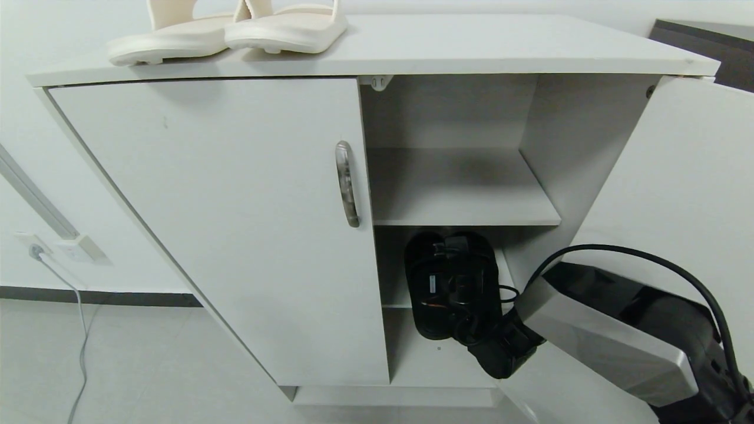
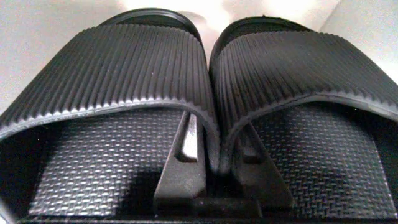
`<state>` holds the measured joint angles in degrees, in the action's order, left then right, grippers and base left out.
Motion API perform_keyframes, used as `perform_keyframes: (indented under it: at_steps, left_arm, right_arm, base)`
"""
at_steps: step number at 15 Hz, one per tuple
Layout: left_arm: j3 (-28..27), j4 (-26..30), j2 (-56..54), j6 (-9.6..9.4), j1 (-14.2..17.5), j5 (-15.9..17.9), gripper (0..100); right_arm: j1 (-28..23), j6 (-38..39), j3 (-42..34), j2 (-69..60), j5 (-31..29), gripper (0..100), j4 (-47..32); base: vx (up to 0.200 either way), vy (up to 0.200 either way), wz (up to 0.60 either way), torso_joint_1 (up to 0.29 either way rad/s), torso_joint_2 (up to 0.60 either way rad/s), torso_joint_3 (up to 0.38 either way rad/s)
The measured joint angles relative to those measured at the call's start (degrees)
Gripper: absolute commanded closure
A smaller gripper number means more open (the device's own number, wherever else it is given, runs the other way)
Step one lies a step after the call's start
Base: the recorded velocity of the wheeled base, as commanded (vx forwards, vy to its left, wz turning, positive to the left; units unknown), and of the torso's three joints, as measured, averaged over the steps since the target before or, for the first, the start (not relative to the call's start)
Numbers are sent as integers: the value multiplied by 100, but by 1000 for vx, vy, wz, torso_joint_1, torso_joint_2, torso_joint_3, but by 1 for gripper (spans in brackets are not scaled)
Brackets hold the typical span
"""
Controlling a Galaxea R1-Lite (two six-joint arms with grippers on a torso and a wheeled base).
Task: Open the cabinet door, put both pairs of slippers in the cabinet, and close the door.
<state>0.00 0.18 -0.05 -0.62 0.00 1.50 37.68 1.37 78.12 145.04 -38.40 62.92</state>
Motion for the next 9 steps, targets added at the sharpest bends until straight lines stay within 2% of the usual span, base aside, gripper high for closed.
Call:
perform_keyframes:
  at_steps: [3,9]
  left_arm:
    - [0,0,0,2,0,-2,100]
    - [0,-2,0,0,0,-2,100]
  right_arm:
    - [-117,46,749,243,2,100,-424]
    - [-274,49,1496,664,-7,100,-642]
  base:
    - [0,0,0,0,0,0]
    - [0,0,0,0,0,0]
